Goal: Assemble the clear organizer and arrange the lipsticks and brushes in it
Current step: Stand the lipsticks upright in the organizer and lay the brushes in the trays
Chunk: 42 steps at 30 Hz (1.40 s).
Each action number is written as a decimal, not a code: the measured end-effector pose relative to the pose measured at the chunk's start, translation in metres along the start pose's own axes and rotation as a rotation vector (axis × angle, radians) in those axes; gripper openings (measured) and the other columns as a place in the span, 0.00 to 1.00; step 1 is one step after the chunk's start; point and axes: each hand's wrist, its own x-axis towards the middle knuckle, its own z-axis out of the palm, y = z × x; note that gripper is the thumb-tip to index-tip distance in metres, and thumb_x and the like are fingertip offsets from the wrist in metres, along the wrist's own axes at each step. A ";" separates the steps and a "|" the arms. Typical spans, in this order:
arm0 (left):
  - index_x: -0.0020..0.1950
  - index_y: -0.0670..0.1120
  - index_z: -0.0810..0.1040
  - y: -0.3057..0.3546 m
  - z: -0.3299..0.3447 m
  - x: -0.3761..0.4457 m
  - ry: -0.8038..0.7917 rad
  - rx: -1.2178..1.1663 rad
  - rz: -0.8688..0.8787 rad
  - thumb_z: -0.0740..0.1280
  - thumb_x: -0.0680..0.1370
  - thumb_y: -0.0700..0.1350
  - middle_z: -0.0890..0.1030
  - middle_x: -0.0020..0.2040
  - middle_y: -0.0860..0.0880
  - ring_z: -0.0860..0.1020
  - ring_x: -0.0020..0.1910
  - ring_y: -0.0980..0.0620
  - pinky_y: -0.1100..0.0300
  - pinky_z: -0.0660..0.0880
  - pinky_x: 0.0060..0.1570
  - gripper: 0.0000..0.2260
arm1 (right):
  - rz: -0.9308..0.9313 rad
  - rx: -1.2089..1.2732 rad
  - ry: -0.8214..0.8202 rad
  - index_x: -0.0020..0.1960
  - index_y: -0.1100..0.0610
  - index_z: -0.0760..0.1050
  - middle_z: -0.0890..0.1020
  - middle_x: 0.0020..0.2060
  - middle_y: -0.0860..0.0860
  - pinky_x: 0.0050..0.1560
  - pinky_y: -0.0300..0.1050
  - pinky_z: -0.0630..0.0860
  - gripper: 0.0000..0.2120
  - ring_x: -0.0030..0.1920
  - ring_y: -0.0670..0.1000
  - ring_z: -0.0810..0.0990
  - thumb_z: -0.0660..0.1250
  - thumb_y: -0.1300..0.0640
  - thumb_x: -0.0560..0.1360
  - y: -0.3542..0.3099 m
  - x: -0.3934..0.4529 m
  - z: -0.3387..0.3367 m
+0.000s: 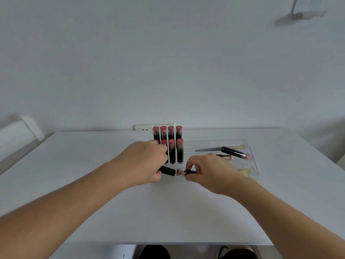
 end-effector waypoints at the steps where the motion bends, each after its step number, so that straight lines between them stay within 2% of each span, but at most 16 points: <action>1: 0.44 0.50 0.78 -0.001 -0.001 0.000 -0.004 0.017 -0.001 0.63 0.73 0.49 0.73 0.45 0.55 0.74 0.49 0.52 0.58 0.67 0.35 0.06 | -0.005 0.012 0.008 0.52 0.45 0.78 0.76 0.33 0.45 0.31 0.39 0.63 0.08 0.32 0.43 0.73 0.69 0.42 0.77 0.000 0.000 0.000; 4: 0.43 0.50 0.78 -0.002 -0.005 -0.003 -0.010 0.046 0.017 0.63 0.72 0.48 0.73 0.43 0.54 0.73 0.46 0.52 0.58 0.65 0.33 0.05 | -0.026 0.062 0.052 0.51 0.44 0.79 0.75 0.32 0.44 0.31 0.39 0.63 0.07 0.31 0.43 0.72 0.69 0.42 0.77 -0.001 -0.002 0.001; 7: 0.39 0.49 0.74 -0.003 -0.011 -0.007 0.013 0.073 0.039 0.64 0.71 0.47 0.69 0.40 0.55 0.69 0.41 0.51 0.58 0.60 0.32 0.02 | -0.067 0.124 0.127 0.51 0.44 0.80 0.73 0.39 0.41 0.33 0.36 0.62 0.07 0.35 0.42 0.72 0.70 0.42 0.77 -0.001 -0.005 0.002; 11: 0.39 0.48 0.75 -0.006 -0.019 -0.011 0.031 0.091 0.047 0.64 0.71 0.46 0.70 0.40 0.54 0.68 0.40 0.50 0.57 0.66 0.34 0.03 | -0.067 0.263 0.222 0.50 0.44 0.80 0.75 0.47 0.39 0.36 0.35 0.66 0.05 0.37 0.43 0.73 0.71 0.45 0.76 -0.002 -0.005 0.002; 13: 0.38 0.48 0.77 -0.008 -0.022 -0.012 0.058 0.101 0.068 0.64 0.70 0.46 0.74 0.38 0.53 0.71 0.39 0.49 0.56 0.69 0.36 0.04 | -0.064 0.331 0.271 0.48 0.44 0.80 0.77 0.46 0.39 0.36 0.35 0.68 0.02 0.36 0.45 0.74 0.72 0.47 0.76 -0.003 -0.005 0.002; 16: 0.32 0.49 0.73 -0.011 -0.027 -0.014 0.087 0.132 0.080 0.65 0.67 0.48 0.72 0.29 0.53 0.71 0.33 0.49 0.57 0.63 0.36 0.05 | -0.042 0.452 0.299 0.46 0.43 0.80 0.80 0.43 0.36 0.37 0.31 0.70 0.02 0.34 0.43 0.76 0.73 0.49 0.76 -0.004 -0.006 0.001; 18: 0.32 0.50 0.73 -0.013 -0.027 -0.015 0.080 0.100 0.048 0.64 0.67 0.49 0.71 0.27 0.54 0.71 0.32 0.49 0.57 0.62 0.37 0.05 | -0.003 0.558 0.292 0.46 0.42 0.80 0.81 0.37 0.35 0.35 0.30 0.71 0.03 0.32 0.40 0.76 0.73 0.49 0.76 -0.003 -0.006 0.001; 20: 0.35 0.51 0.74 -0.013 -0.025 -0.015 0.080 -0.015 -0.011 0.64 0.68 0.50 0.73 0.29 0.54 0.73 0.35 0.52 0.59 0.62 0.39 0.04 | 0.023 0.633 0.301 0.46 0.42 0.80 0.80 0.32 0.35 0.34 0.27 0.70 0.03 0.30 0.39 0.75 0.72 0.50 0.77 -0.003 -0.006 0.003; 24: 0.39 0.57 0.75 -0.014 -0.017 -0.020 0.072 -0.425 -0.200 0.68 0.67 0.50 0.78 0.35 0.58 0.76 0.39 0.57 0.61 0.72 0.40 0.03 | 0.031 0.711 0.313 0.47 0.43 0.80 0.82 0.32 0.36 0.33 0.25 0.70 0.04 0.32 0.38 0.77 0.72 0.53 0.77 -0.008 -0.006 0.005; 28: 0.41 0.59 0.81 -0.005 -0.002 -0.028 0.207 -0.894 -0.409 0.73 0.68 0.43 0.81 0.41 0.60 0.79 0.38 0.58 0.63 0.76 0.38 0.10 | 0.055 0.727 0.336 0.46 0.43 0.81 0.85 0.35 0.40 0.35 0.36 0.75 0.03 0.36 0.46 0.80 0.73 0.52 0.76 -0.013 -0.007 0.012; 30: 0.42 0.60 0.82 0.001 0.005 -0.029 0.254 -1.056 -0.489 0.74 0.69 0.39 0.81 0.39 0.61 0.79 0.34 0.58 0.67 0.73 0.33 0.14 | 0.065 0.743 0.355 0.46 0.43 0.81 0.85 0.36 0.40 0.37 0.38 0.76 0.04 0.37 0.48 0.80 0.74 0.52 0.75 -0.015 -0.006 0.017; 33: 0.42 0.60 0.83 0.007 0.012 -0.029 0.272 -1.171 -0.563 0.73 0.70 0.38 0.80 0.34 0.61 0.75 0.28 0.60 0.72 0.67 0.28 0.15 | 0.071 0.752 0.362 0.46 0.44 0.81 0.86 0.36 0.41 0.37 0.34 0.75 0.03 0.37 0.46 0.81 0.74 0.51 0.74 -0.018 -0.005 0.023; 35: 0.42 0.61 0.84 0.010 0.015 -0.029 0.273 -1.213 -0.601 0.72 0.70 0.38 0.82 0.38 0.56 0.75 0.29 0.58 0.70 0.67 0.29 0.15 | 0.070 0.735 0.367 0.46 0.44 0.81 0.86 0.37 0.41 0.37 0.31 0.75 0.03 0.37 0.46 0.81 0.74 0.50 0.74 -0.021 -0.003 0.027; 38: 0.44 0.58 0.85 0.015 0.019 -0.026 0.278 -1.246 -0.665 0.73 0.69 0.38 0.84 0.40 0.53 0.81 0.35 0.50 0.63 0.72 0.35 0.13 | 0.055 0.732 0.380 0.46 0.40 0.80 0.85 0.37 0.40 0.36 0.29 0.73 0.06 0.36 0.44 0.81 0.74 0.51 0.74 -0.027 -0.002 0.034; 40: 0.45 0.57 0.83 0.017 0.021 -0.024 0.295 -1.235 -0.680 0.74 0.70 0.38 0.83 0.41 0.55 0.83 0.38 0.53 0.62 0.74 0.37 0.13 | 0.036 0.738 0.386 0.48 0.38 0.79 0.85 0.38 0.39 0.37 0.29 0.73 0.10 0.36 0.44 0.81 0.74 0.53 0.74 -0.031 0.000 0.038; 42: 0.46 0.56 0.81 0.019 0.024 -0.023 0.311 -1.206 -0.675 0.76 0.69 0.40 0.81 0.42 0.57 0.80 0.35 0.59 0.66 0.73 0.34 0.13 | 0.014 0.719 0.395 0.51 0.38 0.79 0.85 0.40 0.38 0.38 0.31 0.74 0.13 0.36 0.46 0.82 0.73 0.56 0.75 -0.034 0.002 0.041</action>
